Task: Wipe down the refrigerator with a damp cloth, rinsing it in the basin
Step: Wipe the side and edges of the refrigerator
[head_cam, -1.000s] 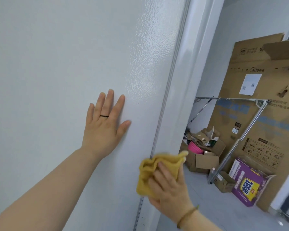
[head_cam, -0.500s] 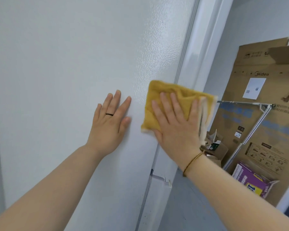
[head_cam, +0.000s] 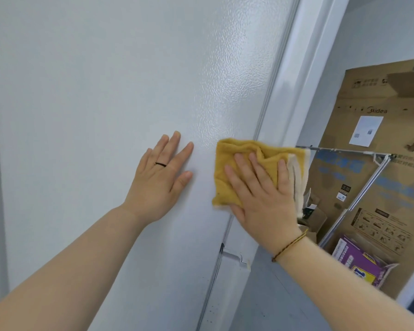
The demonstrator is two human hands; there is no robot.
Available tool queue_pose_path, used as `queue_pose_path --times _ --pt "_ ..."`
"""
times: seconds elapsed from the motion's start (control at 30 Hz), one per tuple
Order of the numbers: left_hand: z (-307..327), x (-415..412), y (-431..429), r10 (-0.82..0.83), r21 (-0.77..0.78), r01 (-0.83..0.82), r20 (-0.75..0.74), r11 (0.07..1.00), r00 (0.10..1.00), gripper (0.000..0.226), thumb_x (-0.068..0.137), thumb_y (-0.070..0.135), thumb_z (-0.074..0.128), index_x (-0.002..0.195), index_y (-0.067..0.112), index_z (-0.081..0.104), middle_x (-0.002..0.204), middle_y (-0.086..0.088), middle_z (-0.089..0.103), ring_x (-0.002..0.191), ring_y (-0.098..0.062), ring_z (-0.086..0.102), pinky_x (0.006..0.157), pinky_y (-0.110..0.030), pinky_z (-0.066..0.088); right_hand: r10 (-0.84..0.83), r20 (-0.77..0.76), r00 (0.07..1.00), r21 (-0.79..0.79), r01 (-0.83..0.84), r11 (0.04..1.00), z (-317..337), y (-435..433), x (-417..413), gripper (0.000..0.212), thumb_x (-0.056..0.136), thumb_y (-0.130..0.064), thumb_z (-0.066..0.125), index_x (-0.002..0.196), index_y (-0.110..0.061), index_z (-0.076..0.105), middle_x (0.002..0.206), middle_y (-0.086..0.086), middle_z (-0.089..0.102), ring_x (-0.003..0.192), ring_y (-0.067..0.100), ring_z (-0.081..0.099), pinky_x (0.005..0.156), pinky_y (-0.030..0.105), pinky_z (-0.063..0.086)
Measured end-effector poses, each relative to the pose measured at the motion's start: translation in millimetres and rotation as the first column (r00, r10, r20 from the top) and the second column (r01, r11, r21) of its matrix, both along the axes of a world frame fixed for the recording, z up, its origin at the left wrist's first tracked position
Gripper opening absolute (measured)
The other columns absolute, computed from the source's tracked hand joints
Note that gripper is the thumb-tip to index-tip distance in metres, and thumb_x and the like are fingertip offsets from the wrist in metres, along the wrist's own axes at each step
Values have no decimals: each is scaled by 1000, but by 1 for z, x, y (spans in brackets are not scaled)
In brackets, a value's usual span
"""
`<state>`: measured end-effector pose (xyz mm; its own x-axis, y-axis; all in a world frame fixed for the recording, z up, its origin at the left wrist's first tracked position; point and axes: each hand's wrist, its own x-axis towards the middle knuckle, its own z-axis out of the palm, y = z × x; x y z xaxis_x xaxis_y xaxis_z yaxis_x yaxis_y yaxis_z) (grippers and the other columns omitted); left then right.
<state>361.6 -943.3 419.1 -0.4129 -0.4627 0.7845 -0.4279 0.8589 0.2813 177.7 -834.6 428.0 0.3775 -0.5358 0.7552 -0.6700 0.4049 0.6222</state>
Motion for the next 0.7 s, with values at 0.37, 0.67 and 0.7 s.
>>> queue_pose_path --times 0.37,0.67,0.7 --pt "-14 -10 7 24 -53 -30 -111 998 994 68 85 58 19 142 20 27 144 5 7 137 -9 5 108 -24 2 99 -104 990 137 -84 987 -10 32 -26 51 93 -49 23 128 -17 41 137 3 48 127 22 34 112 48 3" --pt "-119 -22 36 39 -93 -44 -57 995 998 47 97 45 19 133 18 34 142 -7 26 129 -26 28 107 -31 17 370 247 896 22 -386 922 -95 12 -28 46 96 -45 26 128 -15 40 155 -5 -7 143 19 -6 114 45 9" --pt "-130 -20 36 54 -67 -55 -10 996 998 47 97 45 18 133 19 33 142 -7 26 129 -26 29 107 -28 15 370 210 905 64 -391 918 -107 15 -31 43 97 -43 26 127 -16 41 156 -4 -5 143 19 -4 114 44 10"
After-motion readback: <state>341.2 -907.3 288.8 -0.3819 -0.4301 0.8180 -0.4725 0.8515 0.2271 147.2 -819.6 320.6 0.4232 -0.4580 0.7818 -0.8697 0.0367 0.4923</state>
